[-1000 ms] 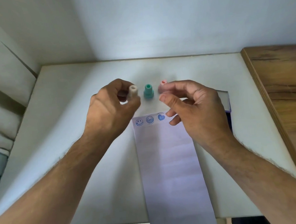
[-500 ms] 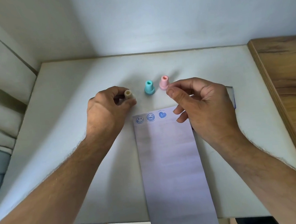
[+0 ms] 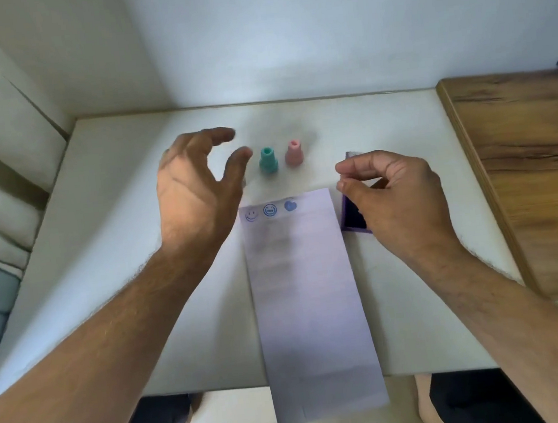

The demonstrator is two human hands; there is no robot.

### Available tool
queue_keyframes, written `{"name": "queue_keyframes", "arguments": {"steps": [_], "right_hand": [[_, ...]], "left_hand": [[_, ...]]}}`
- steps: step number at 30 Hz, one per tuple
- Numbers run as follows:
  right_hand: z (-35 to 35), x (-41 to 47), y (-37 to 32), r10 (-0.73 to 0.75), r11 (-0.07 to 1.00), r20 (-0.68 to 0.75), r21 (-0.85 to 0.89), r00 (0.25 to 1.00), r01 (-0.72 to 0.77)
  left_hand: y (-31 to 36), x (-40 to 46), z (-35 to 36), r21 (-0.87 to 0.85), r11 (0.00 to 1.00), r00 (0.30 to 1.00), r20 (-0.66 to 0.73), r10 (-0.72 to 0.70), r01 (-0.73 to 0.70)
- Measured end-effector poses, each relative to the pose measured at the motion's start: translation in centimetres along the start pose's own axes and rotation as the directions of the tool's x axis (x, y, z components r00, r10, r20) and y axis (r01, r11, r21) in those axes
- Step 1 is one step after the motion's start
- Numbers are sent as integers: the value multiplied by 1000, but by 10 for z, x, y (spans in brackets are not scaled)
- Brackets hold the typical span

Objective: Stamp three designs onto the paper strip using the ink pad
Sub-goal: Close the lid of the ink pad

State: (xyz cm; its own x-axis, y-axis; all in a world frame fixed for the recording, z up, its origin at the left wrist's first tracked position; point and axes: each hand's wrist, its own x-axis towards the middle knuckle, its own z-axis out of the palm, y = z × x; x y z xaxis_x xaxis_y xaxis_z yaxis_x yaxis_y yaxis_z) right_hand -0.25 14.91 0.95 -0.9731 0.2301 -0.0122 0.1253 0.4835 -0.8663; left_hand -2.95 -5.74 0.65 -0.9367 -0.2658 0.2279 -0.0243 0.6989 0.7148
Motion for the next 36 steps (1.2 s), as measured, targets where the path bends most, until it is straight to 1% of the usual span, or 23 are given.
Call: {"name": "queue_keyframes", "arguments": {"steps": [2, 4, 8, 13, 15, 17, 20, 23, 25, 27, 29, 36], "right_hand": [[-12, -2, 6, -8, 992, -14, -124, 1000, 7], [-25, -7, 13, -13, 973, -23, -229, 1000, 7], [-40, -12, 26, 0, 916, -13, -402, 1000, -6], [-41, -13, 35, 35, 870, 86, -493, 996, 12], [-42, -11, 38, 53, 866, 111, -500, 992, 10], [-43, -8, 40, 70, 869, 127, -495, 989, 2], [-46, -3, 44, 85, 862, 142, -507, 986, -1], [-49, -1, 48, 100, 872, 138, -489, 985, -20], [-50, 0, 50, 102, 883, 127, -468, 987, -31], [-50, 1, 51, 101, 892, 128, -450, 987, -33], [-50, 2, 53, 98, 898, 131, -438, 987, -31], [-49, 7, 56, 97, 916, 105, -397, 990, -48]], "left_hand": [[17, -7, 1, -48, 996, 997, 9, 72, -72], [36, -18, 5, -80, 990, 991, 59, 120, -115], [59, -29, 19, -92, 990, 967, 224, 124, -106], [83, -3, 44, -23, 988, 920, 360, 153, -155], [92, 10, 59, 17, 978, 880, 439, 182, -210], [100, 21, 76, 59, 954, 823, 523, 221, -294], [106, 32, 97, 174, 886, 743, 626, 237, -429], [103, 33, 109, 289, 815, 707, 679, 195, -502], [100, 31, 111, 333, 772, 687, 704, 178, -541], [98, 27, 112, 342, 747, 672, 717, 185, -570], [97, 25, 113, 337, 744, 671, 715, 197, -577], [103, 36, 120, 307, 801, 690, 703, 173, -513]]}}
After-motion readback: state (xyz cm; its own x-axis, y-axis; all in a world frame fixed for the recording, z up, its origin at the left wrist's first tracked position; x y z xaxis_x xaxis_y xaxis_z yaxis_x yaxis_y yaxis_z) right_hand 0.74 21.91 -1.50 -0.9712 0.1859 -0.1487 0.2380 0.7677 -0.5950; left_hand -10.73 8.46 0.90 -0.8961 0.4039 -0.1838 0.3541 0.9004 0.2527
